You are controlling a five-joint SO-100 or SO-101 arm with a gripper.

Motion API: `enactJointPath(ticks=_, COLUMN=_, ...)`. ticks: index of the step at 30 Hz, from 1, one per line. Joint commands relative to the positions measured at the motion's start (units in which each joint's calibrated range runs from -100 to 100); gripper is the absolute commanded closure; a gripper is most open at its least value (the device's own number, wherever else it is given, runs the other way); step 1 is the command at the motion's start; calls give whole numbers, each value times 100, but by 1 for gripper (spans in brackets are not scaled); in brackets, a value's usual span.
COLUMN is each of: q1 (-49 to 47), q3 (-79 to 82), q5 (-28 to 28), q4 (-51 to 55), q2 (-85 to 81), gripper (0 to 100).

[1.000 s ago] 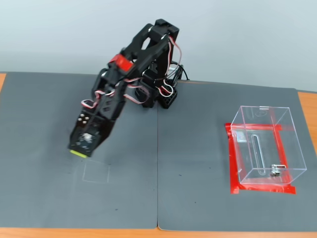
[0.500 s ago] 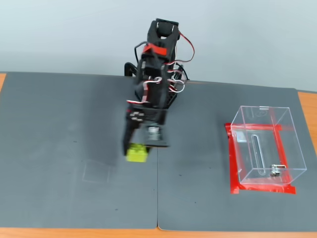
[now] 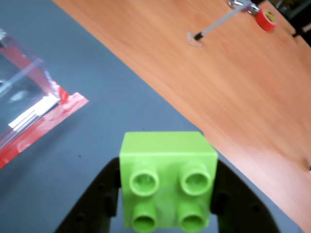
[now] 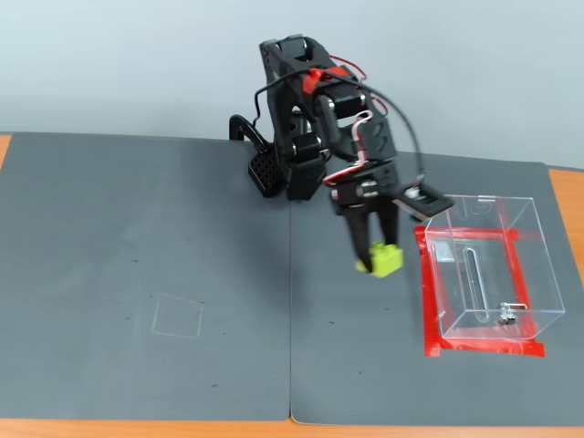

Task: Pick the green lego block and place it into the transparent box

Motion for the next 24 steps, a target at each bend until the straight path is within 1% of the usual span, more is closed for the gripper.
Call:
enactJointPath(ticks=1, q1=-536, q3=-81, q5=17, q4=-65, q2=-164, gripper=91)
enactJointPath(ticks=4, q1=-946, q3=-153, q5=23, q4=-82, q2=-105, gripper=91)
enactJointPath(ticks=8, q1=-1491, q3=-135, q5=23, q4=-430, q2=-62, gripper=91)
enactJointPath(ticks=14, q1=-1961, q3=-153, q5=-3, q4=-716, q2=56, gripper=91)
enactJointPath(ticks=17, q1=-2162, q3=-352, q5=-3, q4=-820, q2=438, gripper=91)
enactJointPath(ticks=24, q1=-2438, q3=-1437, q5=23, q4=-803, q2=1625, gripper=91)
